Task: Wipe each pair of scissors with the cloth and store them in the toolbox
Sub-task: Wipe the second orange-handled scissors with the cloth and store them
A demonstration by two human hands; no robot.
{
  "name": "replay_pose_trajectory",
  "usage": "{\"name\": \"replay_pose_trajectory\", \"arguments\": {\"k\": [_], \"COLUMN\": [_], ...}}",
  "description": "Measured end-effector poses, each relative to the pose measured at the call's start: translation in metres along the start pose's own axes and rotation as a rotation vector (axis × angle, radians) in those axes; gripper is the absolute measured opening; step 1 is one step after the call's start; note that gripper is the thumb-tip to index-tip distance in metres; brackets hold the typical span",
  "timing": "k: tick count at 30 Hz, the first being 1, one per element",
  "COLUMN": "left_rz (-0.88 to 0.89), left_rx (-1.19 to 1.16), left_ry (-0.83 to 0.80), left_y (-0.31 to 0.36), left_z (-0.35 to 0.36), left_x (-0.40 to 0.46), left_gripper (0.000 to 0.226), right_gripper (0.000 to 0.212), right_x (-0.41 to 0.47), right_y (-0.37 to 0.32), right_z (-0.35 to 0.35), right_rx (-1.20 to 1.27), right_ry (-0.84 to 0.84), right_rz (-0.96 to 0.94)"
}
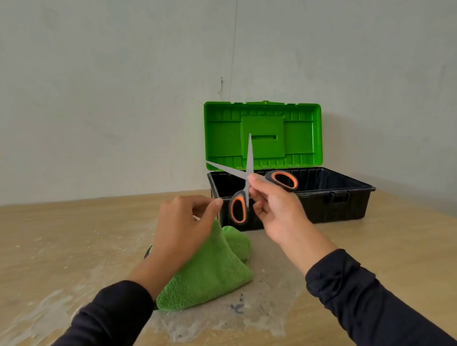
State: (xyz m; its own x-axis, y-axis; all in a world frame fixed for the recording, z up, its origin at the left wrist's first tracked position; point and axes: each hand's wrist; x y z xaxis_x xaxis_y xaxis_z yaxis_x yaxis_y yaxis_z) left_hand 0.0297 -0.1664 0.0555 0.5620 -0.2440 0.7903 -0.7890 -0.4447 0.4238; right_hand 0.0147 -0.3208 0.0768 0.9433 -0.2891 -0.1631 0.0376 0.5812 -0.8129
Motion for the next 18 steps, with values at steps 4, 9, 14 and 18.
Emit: {"name": "replay_pose_trajectory", "arguments": {"k": [4,9,14,18], "left_rz": [0.112,0.074,-0.009,-0.086], "left_rx": [0.383,0.39,0.171,0.027], "left_ry": [-0.294,-0.359,-0.084,0.035], "left_y": [-0.01,-0.012,-0.008,-0.008], "left_z": [-0.006,-0.01,-0.015,-0.014], "left_x": [-0.003,0.0,0.006,0.008], "left_gripper": [0.03,0.022,0.014,0.017], "right_gripper": [0.008,0.006,0.003,0.008], "right_x": [0.008,0.013,0.012,0.008], "right_y": [-0.019,-0.025,-0.03,-0.024], "right_z": [-0.018,-0.03,-0.036,-0.032], "right_rx": [-0.168,-0.441,-0.656,-0.809], "right_ry": [0.087,0.058,0.008,-0.085], "right_rz": [-0.109,-0.124,-0.184,-0.218]}}
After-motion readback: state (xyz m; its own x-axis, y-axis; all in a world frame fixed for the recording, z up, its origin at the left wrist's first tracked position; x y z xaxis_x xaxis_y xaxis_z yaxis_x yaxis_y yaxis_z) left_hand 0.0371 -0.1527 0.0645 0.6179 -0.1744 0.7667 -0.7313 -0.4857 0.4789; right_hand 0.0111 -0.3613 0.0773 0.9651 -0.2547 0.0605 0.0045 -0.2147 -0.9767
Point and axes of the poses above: each hand's wrist, its own x-axis towards the middle knuckle, its own z-axis out of the palm, y = z × x, and after that the axes turned 11 degrees about z, right-handed
